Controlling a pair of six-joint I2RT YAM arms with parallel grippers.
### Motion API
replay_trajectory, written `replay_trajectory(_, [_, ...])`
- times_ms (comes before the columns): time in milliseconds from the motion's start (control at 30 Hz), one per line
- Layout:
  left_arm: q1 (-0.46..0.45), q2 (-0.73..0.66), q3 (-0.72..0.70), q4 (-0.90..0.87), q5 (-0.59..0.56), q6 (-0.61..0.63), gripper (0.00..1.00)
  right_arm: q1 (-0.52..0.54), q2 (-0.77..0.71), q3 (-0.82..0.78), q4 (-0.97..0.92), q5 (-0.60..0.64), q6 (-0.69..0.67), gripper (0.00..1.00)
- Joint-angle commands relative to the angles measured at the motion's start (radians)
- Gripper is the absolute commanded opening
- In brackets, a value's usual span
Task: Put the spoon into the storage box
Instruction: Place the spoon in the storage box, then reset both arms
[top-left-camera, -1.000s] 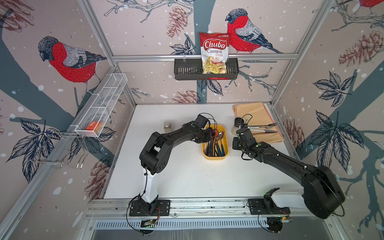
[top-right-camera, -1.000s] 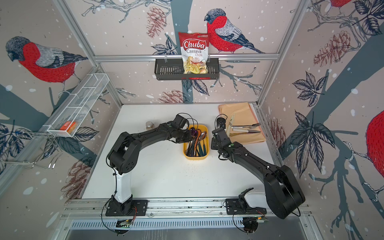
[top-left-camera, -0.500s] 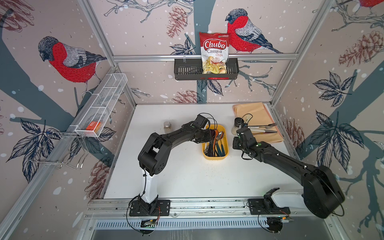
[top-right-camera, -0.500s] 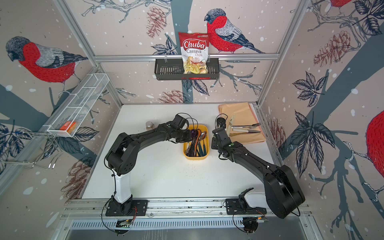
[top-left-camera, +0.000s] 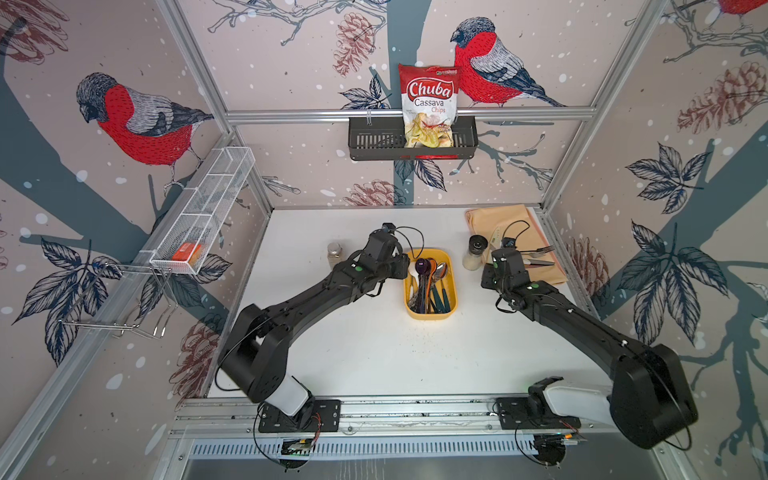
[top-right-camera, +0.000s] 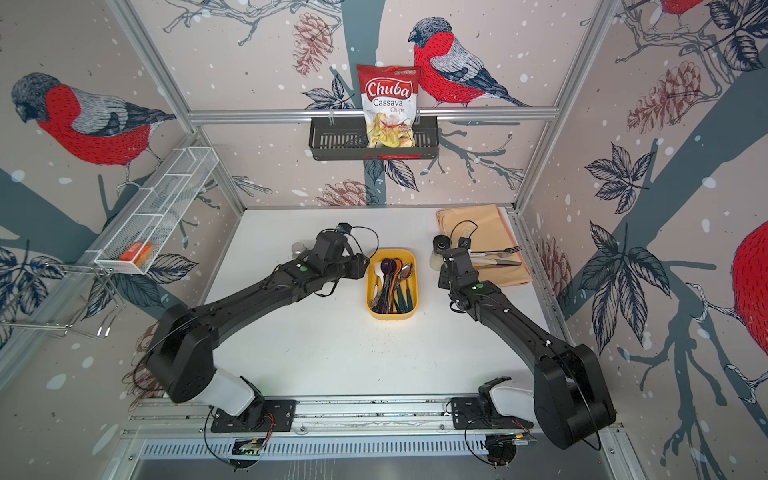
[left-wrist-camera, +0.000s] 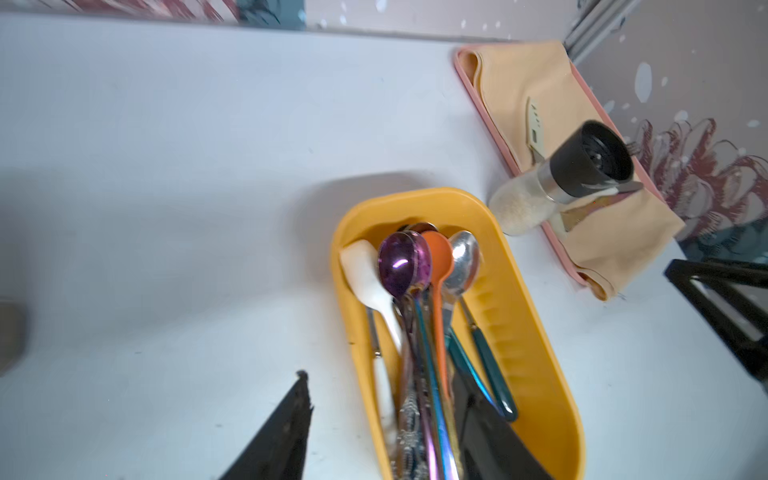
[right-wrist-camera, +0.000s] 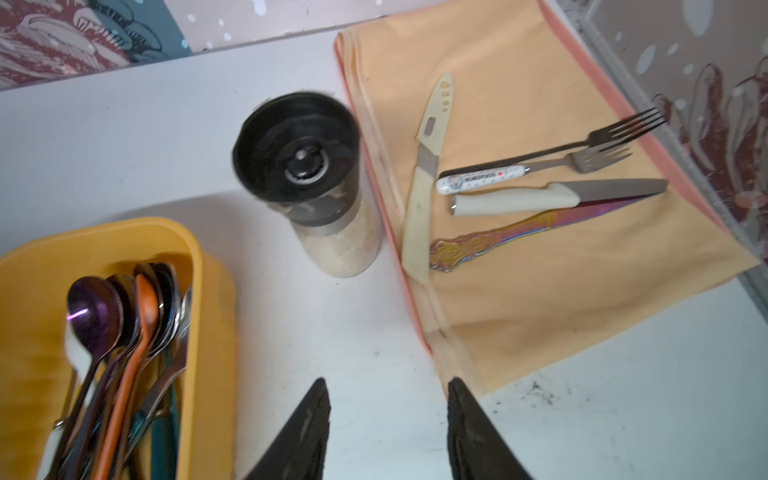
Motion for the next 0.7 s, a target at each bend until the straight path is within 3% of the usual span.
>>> replay_trajectory(0, [0.002,-0.121,-0.129,0.181,-0.248,0.116,0.73,-0.054,-0.042,-0.045,0.126,0.055,-0.081,0.63])
replay_trajectory(67, [0.015,-0.196,-0.220,0.242,-0.344,0.148,0.84,-0.089,-0.063,-0.087,0.200,0.063,-0.126,0.75])
replay_trajectory(133, [0.045,-0.266,-0.318,0.305,-0.406,0.165,0.94,-0.123,-0.083,-0.143,0.294,0.075,-0.168,0.94])
replay_trajectory(167, [0.073,-0.305,-0.374,0.343,-0.418,0.171,0.96,-0.145,-0.092,-0.178,0.355,0.073,-0.179,1.00])
replay_trajectory(400, [0.261,-0.517,-0.785,0.799,-0.486,0.301,0.96,-0.297,-0.044,-0.412,0.867,0.035,-0.212,1.00])
replay_trajectory(600, [0.401,-0.392,-0.855,0.972,-0.401,0.326,0.96,-0.347,0.122,-0.535,1.292,-0.045,-0.247,1.00])
replay_trajectory(667, [0.426,-0.302,-0.868,1.063,-0.380,0.340,0.96,-0.359,0.127,-0.548,1.340,-0.119,-0.257,1.00])
